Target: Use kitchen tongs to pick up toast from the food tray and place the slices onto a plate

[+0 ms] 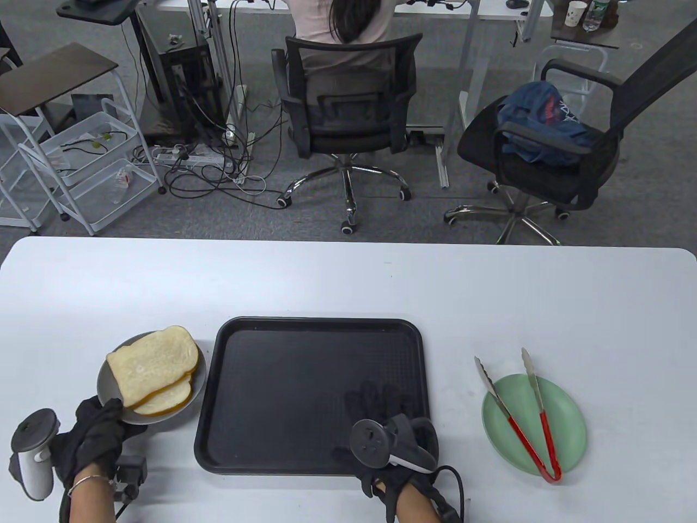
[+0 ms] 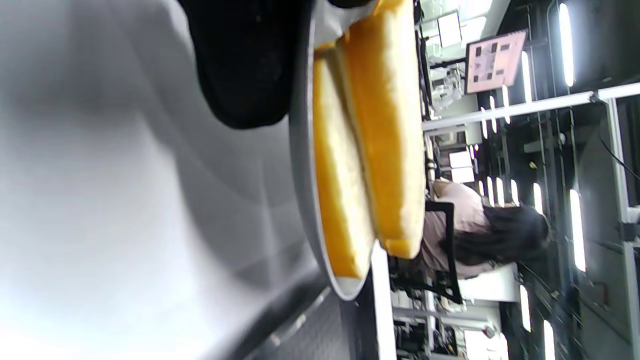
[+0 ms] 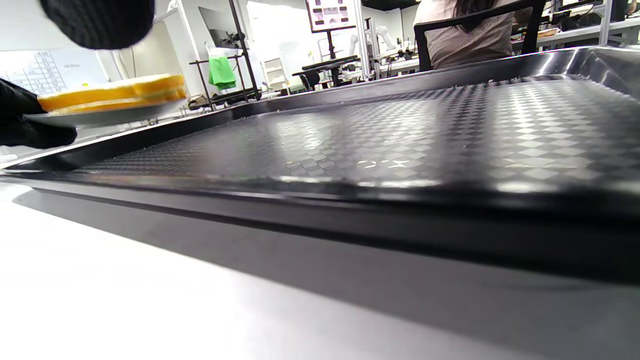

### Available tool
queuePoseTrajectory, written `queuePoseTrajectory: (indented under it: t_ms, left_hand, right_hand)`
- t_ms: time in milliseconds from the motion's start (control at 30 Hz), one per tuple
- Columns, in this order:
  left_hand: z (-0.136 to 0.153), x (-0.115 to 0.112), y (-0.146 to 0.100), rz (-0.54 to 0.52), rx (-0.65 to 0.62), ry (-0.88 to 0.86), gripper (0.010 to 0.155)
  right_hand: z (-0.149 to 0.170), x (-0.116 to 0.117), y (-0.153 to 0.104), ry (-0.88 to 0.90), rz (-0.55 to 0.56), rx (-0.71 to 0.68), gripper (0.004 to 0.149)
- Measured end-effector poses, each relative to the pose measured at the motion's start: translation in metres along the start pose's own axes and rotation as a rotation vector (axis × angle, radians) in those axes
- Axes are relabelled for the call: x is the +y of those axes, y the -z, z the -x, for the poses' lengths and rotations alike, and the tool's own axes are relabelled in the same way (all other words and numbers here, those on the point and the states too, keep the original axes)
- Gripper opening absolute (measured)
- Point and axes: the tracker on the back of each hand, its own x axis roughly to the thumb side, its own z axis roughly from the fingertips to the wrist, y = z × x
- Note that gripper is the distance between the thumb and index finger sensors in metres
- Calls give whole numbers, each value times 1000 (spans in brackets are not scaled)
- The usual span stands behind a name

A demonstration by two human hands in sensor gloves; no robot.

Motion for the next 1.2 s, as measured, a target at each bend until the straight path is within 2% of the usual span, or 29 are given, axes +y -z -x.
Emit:
queuePoseTrajectory:
  t_ms: [567,867,1200]
  left_hand:
    - [11,3,3,-60,92,-22,69]
    - [3,4,-5,-72,62,-34,75]
    - [-9,0,-13,-85,32,75,76]
  right_hand:
    - [2,-1,-2,17,-9,-4,96]
    - [3,-1,-2,26,-18,2,96]
    - [3,-1,-2,36,-22,0,97]
